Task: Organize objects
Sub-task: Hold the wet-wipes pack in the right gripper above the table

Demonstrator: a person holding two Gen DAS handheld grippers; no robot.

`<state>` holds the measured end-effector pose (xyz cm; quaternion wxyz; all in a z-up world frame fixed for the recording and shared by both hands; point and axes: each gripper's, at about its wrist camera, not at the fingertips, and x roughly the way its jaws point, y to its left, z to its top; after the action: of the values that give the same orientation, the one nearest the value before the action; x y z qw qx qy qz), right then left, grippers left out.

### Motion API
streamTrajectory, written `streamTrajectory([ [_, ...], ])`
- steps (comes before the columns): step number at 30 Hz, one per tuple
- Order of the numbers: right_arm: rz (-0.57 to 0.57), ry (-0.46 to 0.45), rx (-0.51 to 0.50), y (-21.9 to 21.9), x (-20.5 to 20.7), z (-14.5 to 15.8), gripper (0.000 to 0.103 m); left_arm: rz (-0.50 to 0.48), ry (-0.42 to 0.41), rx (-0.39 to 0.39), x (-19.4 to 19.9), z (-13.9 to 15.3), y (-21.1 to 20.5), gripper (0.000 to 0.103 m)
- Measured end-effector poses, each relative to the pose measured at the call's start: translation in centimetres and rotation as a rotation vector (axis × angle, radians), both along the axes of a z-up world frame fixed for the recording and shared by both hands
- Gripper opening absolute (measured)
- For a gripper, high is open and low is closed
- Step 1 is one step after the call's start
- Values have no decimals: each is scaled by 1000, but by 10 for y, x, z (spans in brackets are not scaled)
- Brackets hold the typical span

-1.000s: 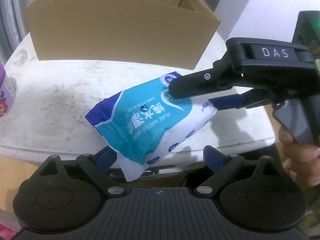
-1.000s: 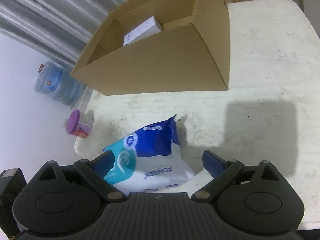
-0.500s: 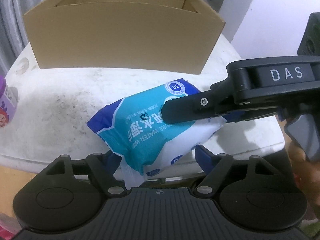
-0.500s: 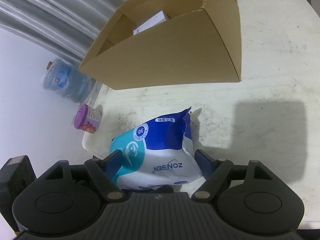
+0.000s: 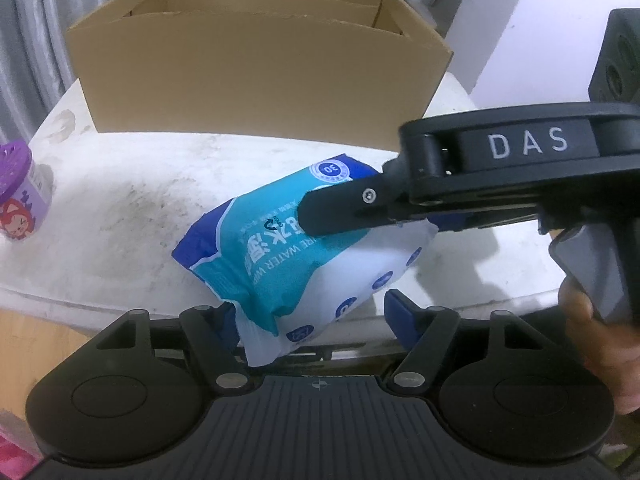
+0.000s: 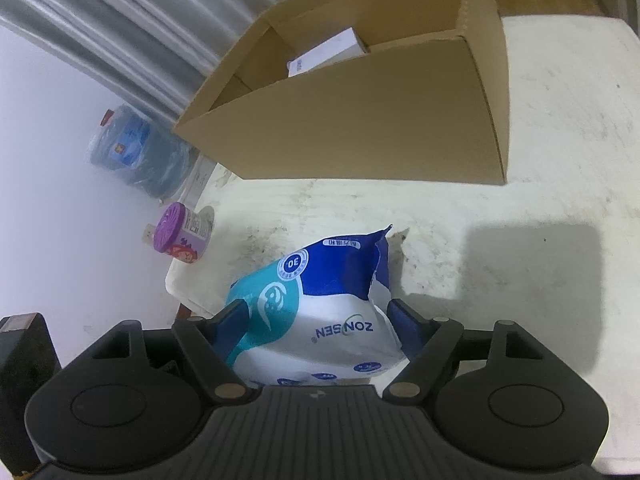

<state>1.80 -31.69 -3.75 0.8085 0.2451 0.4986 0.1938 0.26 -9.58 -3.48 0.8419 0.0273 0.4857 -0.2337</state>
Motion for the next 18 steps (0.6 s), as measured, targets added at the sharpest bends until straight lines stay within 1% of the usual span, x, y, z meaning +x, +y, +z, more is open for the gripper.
streamTrajectory([
  [5,-17,28,14,-5,-1,-3,79,23,1,-9,1,-4,-1,71],
  [12,-41,46,29,-15,-7,-5,80,34,12,-9,0,-6,-1,73],
  [18,-49,47,32,-12,-6,-6,80,37,14,-12,3,-7,-1,75],
])
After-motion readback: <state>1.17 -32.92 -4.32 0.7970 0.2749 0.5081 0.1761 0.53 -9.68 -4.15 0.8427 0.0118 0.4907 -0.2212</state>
